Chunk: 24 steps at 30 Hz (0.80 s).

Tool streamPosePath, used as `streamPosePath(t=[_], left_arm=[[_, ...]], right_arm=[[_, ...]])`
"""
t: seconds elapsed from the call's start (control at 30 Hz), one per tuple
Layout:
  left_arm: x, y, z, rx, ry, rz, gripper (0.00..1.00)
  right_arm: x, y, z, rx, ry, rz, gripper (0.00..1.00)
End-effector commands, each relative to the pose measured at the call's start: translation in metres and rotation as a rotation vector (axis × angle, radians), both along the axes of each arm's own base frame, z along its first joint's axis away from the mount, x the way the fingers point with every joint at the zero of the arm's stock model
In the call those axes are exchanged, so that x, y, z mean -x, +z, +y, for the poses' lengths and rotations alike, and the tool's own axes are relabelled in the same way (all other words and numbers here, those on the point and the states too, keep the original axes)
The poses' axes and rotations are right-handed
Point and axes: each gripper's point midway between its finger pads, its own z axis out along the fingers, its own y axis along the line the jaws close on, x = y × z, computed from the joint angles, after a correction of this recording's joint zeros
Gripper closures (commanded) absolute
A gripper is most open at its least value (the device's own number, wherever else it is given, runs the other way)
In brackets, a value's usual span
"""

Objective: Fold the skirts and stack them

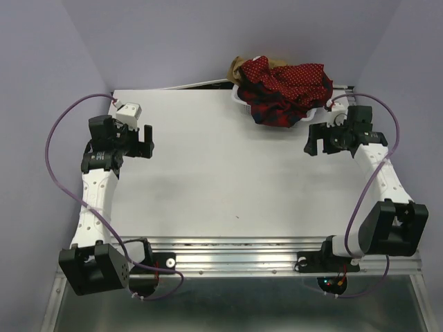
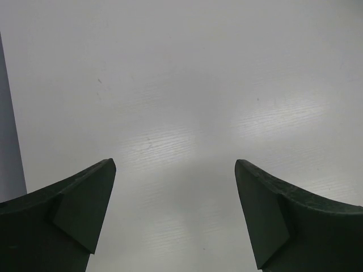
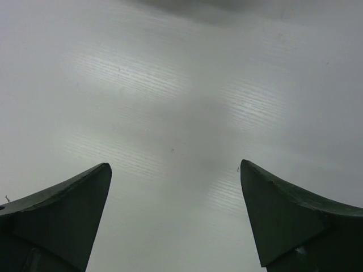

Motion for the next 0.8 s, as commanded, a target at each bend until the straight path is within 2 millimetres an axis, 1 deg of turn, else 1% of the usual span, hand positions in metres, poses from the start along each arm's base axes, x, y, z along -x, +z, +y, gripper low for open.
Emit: streamPosePath(t=[0.0,0.03,0.07,0.1,0.13,0.17,0.2,0.23,0.27,0.3,0.33,0.37,0.4,0.43,0.47,0.5,0.53,0.57,0.6,0.63,0.67,0.7,0.73,0.77], left_arm=[[-0.003,0.023,-0.001,-0.016,-0.011,-0.089,0.01],[-0.003,0.027,-0.001,-0.014,-0.008,-0.101,0.01],[-0.004,0.031,-0.002,-0.015,-0.011,-0.11,0.01],[-0.004,0.034,-0.002,-0.014,-0.012,-0.118,0.01],[-0.006,0.041,-0.003,-0.015,-0.016,-0.132,0.01],[-0.008,0.042,-0.003,-0.01,-0.015,-0.128,0.01],[-0.01,0.044,-0.003,-0.007,-0.015,-0.131,0.01],[-0.012,0.051,-0.002,-0.005,-0.012,-0.142,0.01],[-0.015,0.049,-0.002,0.004,-0.005,-0.129,0.01],[-0.017,0.051,-0.002,0.01,0.003,-0.13,0.01],[-0.019,0.056,-0.001,0.016,0.011,-0.137,0.01],[-0.021,0.058,-0.001,0.022,0.014,-0.14,0.01],[-0.024,0.058,-0.001,0.033,0.02,-0.138,0.01],[-0.026,0.063,-0.001,0.039,0.024,-0.147,0.01],[-0.029,0.065,-0.001,0.045,0.029,-0.154,0.01],[-0.031,0.067,0.001,0.059,0.052,-0.156,0.01],[-0.032,0.069,0.002,0.063,0.065,-0.162,0.01],[-0.034,0.07,0.003,0.068,0.077,-0.168,0.01],[-0.037,0.071,0.005,0.071,0.089,-0.177,0.01],[-0.038,0.071,0.005,0.075,0.09,-0.183,0.02],[-0.04,0.074,0.005,0.078,0.088,-0.203,0.01],[-0.04,0.073,0.004,0.083,0.087,-0.207,0.01],[-0.04,0.069,0.003,0.092,0.087,-0.204,0.01],[-0.042,0.07,0.003,0.094,0.082,-0.215,0.01]], right_arm=[[-0.04,0.042,-0.006,-0.016,-0.078,-0.158,0.0],[-0.048,0.053,-0.006,-0.029,-0.083,-0.19,0.0],[-0.06,0.058,-0.003,-0.066,-0.099,-0.209,0.0],[-0.067,0.062,-0.002,-0.086,-0.106,-0.221,0.0],[-0.076,0.067,-0.003,-0.097,-0.117,-0.239,0.0],[-0.094,0.077,-0.003,-0.107,-0.12,-0.273,0.0],[-0.103,0.081,-0.003,-0.126,-0.132,-0.279,0.0],[-0.112,0.087,0.001,-0.131,-0.119,-0.293,0.0],[-0.126,0.109,0.001,-0.155,-0.135,-0.336,0.0],[-0.135,0.113,0.005,-0.168,-0.132,-0.343,0.0],[-0.149,0.103,0.011,-0.194,-0.14,-0.315,0.0],[-0.16,0.107,0.01,-0.202,-0.144,-0.332,0.0],[-0.177,0.113,0.016,-0.214,-0.136,-0.349,0.0],[-0.187,0.117,0.023,-0.209,-0.131,-0.367,0.0],[-0.197,0.121,0.027,-0.202,-0.132,-0.386,0.0],[-0.21,0.143,0.029,-0.196,-0.13,-0.442,0.0],[-0.226,0.128,0.031,-0.188,-0.146,-0.426,0.0],[-0.235,0.13,0.035,-0.189,-0.15,-0.44,0.0],[-0.254,0.132,0.042,-0.194,-0.167,-0.467,0.0],[-0.256,0.149,0.041,-0.205,-0.178,-0.501,0.0],[-0.271,0.132,0.046,-0.212,-0.187,-0.49,0.0],[-0.279,0.129,0.051,-0.224,-0.205,-0.495,0.0],[-0.294,0.121,0.05,-0.228,-0.214,-0.51,0.0],[-0.295,0.133,0.057,-0.235,-0.208,-0.542,0.0]])
